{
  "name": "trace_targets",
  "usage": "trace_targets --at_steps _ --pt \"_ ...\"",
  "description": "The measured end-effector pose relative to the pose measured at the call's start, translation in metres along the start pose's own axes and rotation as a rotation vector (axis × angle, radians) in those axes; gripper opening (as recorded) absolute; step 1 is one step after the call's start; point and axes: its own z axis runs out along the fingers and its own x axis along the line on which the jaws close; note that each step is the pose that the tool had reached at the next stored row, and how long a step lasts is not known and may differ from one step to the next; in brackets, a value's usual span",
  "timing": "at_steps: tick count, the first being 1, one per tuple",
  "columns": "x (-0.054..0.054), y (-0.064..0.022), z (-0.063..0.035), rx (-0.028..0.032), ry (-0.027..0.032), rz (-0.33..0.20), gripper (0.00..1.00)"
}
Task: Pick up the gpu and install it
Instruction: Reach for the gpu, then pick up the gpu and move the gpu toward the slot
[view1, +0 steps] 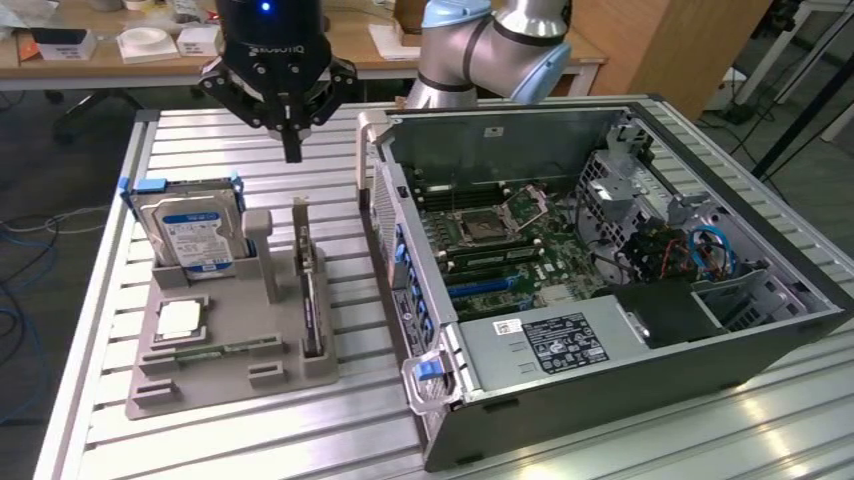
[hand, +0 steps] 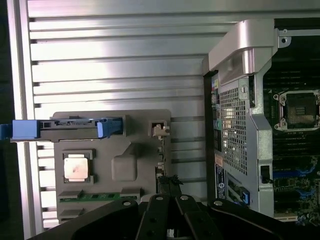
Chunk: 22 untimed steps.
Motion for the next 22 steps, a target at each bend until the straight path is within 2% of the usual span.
trace_targets --at_steps 9,22 --pt "0.011 -0.0008 -0.0002 0.0000 0.0000 0.000 0.11" --pt "0.012 -0.0009 -0.0003 0.0002 0.0000 0.000 0.11"
